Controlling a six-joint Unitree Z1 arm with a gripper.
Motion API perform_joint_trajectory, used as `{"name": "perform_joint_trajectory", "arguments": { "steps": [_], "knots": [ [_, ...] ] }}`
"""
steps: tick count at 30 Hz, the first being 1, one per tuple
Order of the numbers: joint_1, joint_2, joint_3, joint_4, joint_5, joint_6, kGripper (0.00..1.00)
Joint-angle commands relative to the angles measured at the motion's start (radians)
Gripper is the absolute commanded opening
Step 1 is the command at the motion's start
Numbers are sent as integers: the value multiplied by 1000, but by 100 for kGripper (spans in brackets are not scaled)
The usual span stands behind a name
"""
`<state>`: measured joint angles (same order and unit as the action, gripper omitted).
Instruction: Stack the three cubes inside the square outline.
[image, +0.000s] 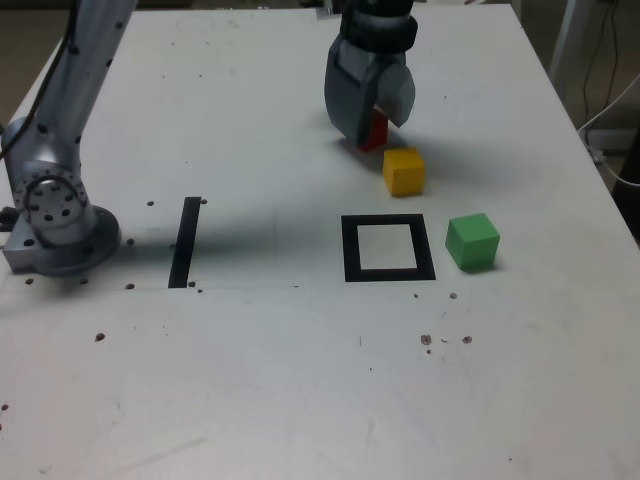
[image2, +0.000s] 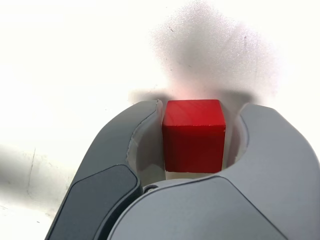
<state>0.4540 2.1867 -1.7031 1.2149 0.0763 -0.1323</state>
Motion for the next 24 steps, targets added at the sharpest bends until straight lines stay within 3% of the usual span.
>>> {"name": "perform_joint_trajectory", "arguments": {
  "steps": [1,4,13,24],
  "knots": [
    [-1,-1,-7,4,4,-7,34],
    [-3,-4,-6,5,8,-14,28],
    [-13,-11,3,24,3,-17,23],
    [-99,-150,7,117,61,9,22]
  ]
}}
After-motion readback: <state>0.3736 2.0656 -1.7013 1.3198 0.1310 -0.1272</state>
